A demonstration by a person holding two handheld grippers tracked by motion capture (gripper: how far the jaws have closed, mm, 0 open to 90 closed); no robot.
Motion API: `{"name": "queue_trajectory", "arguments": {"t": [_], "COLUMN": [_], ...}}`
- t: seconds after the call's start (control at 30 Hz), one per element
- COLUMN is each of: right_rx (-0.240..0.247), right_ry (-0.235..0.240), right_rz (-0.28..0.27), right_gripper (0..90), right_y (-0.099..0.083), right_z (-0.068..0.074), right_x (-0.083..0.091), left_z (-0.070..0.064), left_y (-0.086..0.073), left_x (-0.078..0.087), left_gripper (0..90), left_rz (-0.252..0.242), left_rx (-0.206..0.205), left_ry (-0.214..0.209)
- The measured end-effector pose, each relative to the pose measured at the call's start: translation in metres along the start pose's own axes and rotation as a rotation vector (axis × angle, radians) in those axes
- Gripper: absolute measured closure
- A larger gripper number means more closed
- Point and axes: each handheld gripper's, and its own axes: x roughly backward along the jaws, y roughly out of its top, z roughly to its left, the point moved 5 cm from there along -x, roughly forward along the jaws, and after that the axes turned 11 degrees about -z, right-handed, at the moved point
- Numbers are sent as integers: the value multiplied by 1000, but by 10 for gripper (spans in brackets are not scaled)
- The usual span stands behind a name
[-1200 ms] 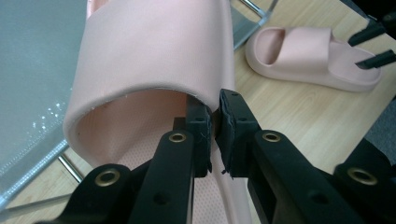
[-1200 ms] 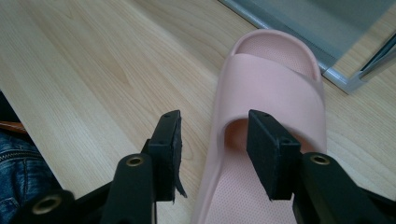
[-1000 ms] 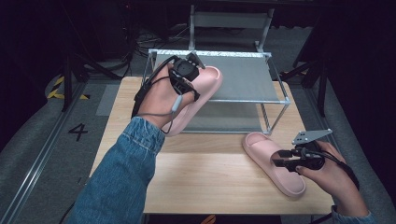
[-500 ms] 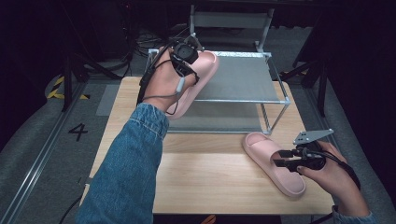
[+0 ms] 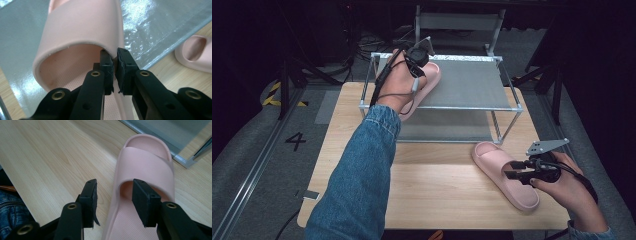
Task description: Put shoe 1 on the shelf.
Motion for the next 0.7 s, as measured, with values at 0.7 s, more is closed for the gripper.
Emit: {"name": "queue_trajectory", "arguments": {"t": [0.7], "right_rx": [-8], "right_ry": [-6], "right_rz": [2], "right_gripper": [544], "right_y": [-1], "right_z": [-1], "right_x": [-1], "left_z": [22], "left_y": [-41], "left_x": [49], "left_gripper": [578], "left_rz": [-190], "left_rx": [36], "left_ry": [-80]}}
